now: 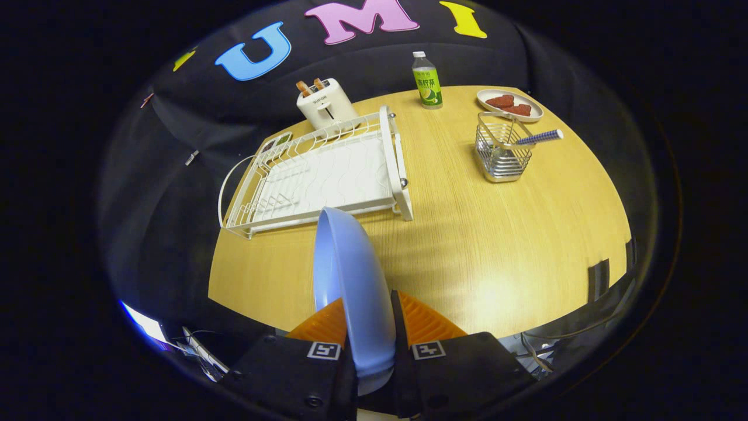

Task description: Take the plate from the dish rack, then take the spoon from the basket and place it into the plate.

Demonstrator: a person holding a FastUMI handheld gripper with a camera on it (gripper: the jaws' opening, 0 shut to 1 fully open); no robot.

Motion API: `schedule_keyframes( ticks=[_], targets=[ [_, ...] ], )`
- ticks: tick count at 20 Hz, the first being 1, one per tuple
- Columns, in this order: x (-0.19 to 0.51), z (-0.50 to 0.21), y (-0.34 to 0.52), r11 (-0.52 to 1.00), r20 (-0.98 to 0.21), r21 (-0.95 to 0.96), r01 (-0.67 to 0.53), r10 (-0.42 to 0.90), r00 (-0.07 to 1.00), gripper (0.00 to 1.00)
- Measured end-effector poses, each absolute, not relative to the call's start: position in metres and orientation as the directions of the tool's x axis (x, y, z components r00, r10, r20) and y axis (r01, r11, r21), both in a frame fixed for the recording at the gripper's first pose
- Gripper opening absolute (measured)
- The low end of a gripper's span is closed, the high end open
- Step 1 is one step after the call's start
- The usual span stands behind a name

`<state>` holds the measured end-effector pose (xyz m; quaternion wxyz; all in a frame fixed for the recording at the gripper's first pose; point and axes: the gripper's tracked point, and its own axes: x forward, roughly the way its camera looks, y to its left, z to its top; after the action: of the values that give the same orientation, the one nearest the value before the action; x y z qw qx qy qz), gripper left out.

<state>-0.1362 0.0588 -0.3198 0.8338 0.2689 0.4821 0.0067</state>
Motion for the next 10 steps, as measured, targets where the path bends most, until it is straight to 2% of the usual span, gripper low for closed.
schedule_keyframes(
  ticks=[6, 10],
  targets=[
    [-0.127, -0.357, 0.06, 0.792, -0.795, 0.52, 0.318, 0.314, 0.518, 0.29],
    [-0.12, -0.364, 0.054, 0.782, -0.789, 0.533, 0.324, 0.319, 0.526, 0.3]
  ],
)
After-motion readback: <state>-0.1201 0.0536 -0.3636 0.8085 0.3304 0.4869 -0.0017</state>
